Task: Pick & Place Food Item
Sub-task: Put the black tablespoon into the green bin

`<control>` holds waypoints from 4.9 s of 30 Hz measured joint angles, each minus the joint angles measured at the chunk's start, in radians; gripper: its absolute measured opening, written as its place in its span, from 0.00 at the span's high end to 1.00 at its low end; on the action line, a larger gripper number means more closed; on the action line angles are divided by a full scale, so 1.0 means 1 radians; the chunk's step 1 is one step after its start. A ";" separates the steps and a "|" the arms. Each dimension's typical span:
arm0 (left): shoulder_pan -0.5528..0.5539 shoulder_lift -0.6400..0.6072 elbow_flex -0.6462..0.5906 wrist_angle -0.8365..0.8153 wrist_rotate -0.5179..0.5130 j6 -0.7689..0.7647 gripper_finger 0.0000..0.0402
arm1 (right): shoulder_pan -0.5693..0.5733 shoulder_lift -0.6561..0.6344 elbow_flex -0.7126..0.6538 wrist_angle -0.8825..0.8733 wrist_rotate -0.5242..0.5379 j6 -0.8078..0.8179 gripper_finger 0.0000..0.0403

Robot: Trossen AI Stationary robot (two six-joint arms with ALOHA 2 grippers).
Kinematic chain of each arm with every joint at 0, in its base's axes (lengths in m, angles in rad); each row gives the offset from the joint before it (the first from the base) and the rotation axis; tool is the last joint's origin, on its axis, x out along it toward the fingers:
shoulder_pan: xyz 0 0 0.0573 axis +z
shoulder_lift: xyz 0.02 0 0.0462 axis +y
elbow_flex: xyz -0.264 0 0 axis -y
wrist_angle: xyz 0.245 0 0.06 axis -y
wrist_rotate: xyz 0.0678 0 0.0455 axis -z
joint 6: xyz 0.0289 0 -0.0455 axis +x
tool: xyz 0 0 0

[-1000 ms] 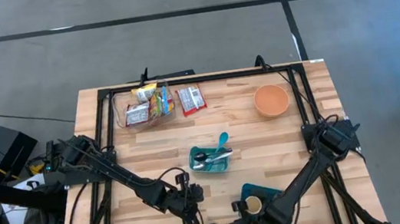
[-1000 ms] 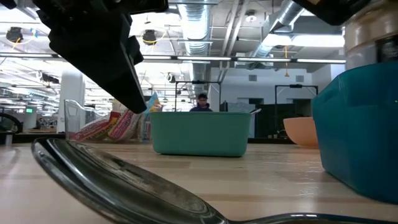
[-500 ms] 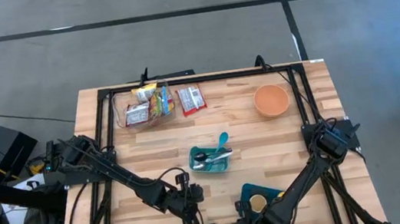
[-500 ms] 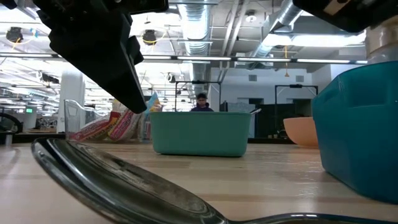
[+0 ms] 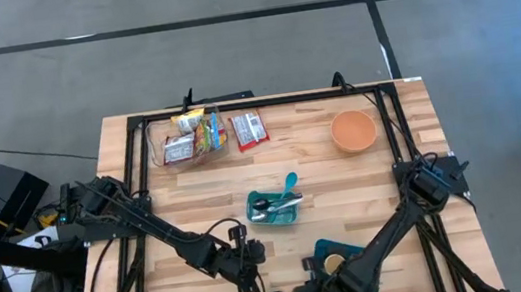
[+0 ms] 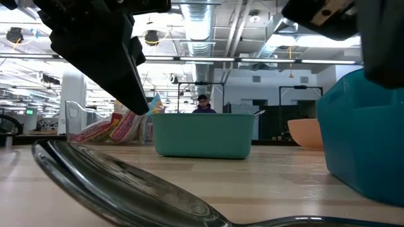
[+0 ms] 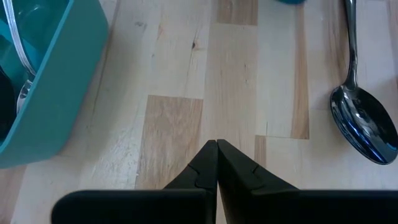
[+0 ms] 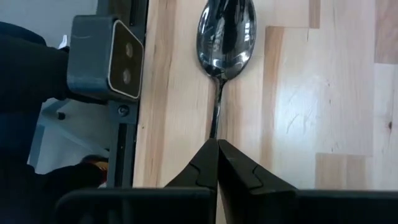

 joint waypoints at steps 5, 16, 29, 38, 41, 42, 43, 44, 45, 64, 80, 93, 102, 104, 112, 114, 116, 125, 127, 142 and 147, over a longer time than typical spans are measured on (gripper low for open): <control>0.005 0.000 0.000 -0.001 0.000 0.002 1.00 | -0.022 0.000 0.035 0.003 -0.012 -0.081 1.00; 0.013 0.000 0.000 -0.001 0.000 0.003 1.00 | -0.078 0.000 0.085 -0.002 -0.098 -0.174 1.00; 0.013 0.000 0.000 -0.012 0.000 0.003 1.00 | -0.075 0.076 0.103 0.018 -0.133 -0.179 1.00; 0.013 0.000 0.000 -0.028 0.000 0.002 1.00 | -0.071 0.098 0.135 -0.011 -0.130 -0.203 1.00; 0.014 0.000 0.000 -0.028 0.000 0.001 1.00 | -0.069 0.096 0.135 -0.014 -0.131 -0.201 1.00; 0.014 0.000 0.000 -0.028 -0.002 0.001 1.00 | -0.069 0.096 0.134 -0.017 -0.131 -0.201 1.00; 0.014 0.000 0.000 -0.027 -0.004 0.001 1.00 | -0.069 0.096 0.133 -0.017 -0.134 -0.201 1.00; 0.014 0.000 0.000 -0.027 -0.004 0.001 1.00 | -0.069 0.096 0.133 -0.012 -0.136 -0.200 1.00; 0.014 0.000 0.000 -0.027 -0.005 0.001 1.00 | -0.070 0.096 0.133 -0.011 -0.141 -0.200 1.00; 0.014 0.000 0.000 -0.025 -0.010 0.000 1.00 | -0.083 0.096 0.133 -0.021 -0.156 -0.200 0.79; 0.014 0.000 0.000 -0.025 -0.008 0.000 1.00 | -0.079 0.157 0.131 -0.027 -0.169 -0.172 0.77; 0.014 0.000 0.000 -0.023 -0.008 0.000 1.00 | -0.074 0.162 0.132 -0.045 -0.156 -0.147 0.77; 0.014 0.000 0.000 -0.023 -0.008 0.000 1.00 | -0.074 0.162 0.132 -0.082 -0.147 -0.138 0.77; 0.014 0.000 0.000 -0.023 -0.008 0.000 1.00 | -0.074 0.162 0.132 -0.086 -0.147 -0.136 0.78; 0.014 0.000 0.000 -0.023 -0.008 0.000 1.00 | -0.077 0.162 0.133 -0.129 -0.134 -0.121 0.77; 0.014 0.000 0.000 -0.023 -0.008 0.000 1.00 | -0.080 0.162 0.133 -0.109 -0.134 -0.127 0.77; 0.014 0.000 0.000 -0.023 -0.008 0.000 1.00 | -0.082 0.162 0.133 -0.103 -0.141 -0.131 0.77; 0.014 0.000 0.000 -0.023 -0.008 0.000 1.00 | -0.096 0.162 0.133 -0.093 -0.187 -0.150 0.77; 0.014 0.000 0.000 -0.023 -0.008 0.000 1.00 | -0.100 0.162 0.133 -0.093 -0.188 -0.150 0.77; 0.014 0.000 0.000 -0.023 -0.020 0.000 1.00 | -0.102 0.184 0.138 -0.096 -0.174 -0.155 0.77; 0.014 0.000 0.000 -0.023 -0.021 0.000 1.00 | -0.102 0.181 0.136 -0.102 -0.157 -0.155 0.77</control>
